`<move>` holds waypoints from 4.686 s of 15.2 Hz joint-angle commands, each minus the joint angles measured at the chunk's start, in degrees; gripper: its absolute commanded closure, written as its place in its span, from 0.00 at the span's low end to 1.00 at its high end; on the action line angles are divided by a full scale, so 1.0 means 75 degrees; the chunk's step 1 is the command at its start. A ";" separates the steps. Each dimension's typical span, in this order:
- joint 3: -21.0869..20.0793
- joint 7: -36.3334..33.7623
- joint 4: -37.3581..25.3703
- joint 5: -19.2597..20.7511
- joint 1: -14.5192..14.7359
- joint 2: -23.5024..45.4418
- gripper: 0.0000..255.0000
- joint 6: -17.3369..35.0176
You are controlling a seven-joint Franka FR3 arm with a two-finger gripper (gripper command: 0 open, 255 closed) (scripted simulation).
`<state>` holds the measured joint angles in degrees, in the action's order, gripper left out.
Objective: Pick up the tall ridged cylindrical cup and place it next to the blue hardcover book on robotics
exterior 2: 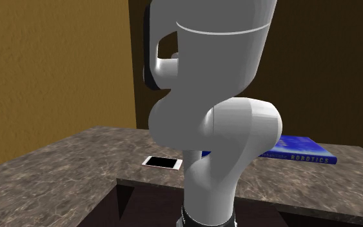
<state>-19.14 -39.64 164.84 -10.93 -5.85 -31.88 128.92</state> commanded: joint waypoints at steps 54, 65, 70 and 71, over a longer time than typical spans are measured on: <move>0.2692 0.2267 -0.3753 0.2003 -0.1061 -0.0850 1.00 -0.4585; 0.4265 0.4145 -0.5075 0.2791 -0.1689 0.0809 1.00 -0.4052; 0.4926 0.5023 -0.6009 0.2828 -0.1881 0.1822 1.00 -0.3871; 0.5051 0.5205 -0.6222 0.2805 -0.1920 0.2044 1.00 -0.3844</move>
<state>17.74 -2.09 119.53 10.15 -19.92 -18.03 99.80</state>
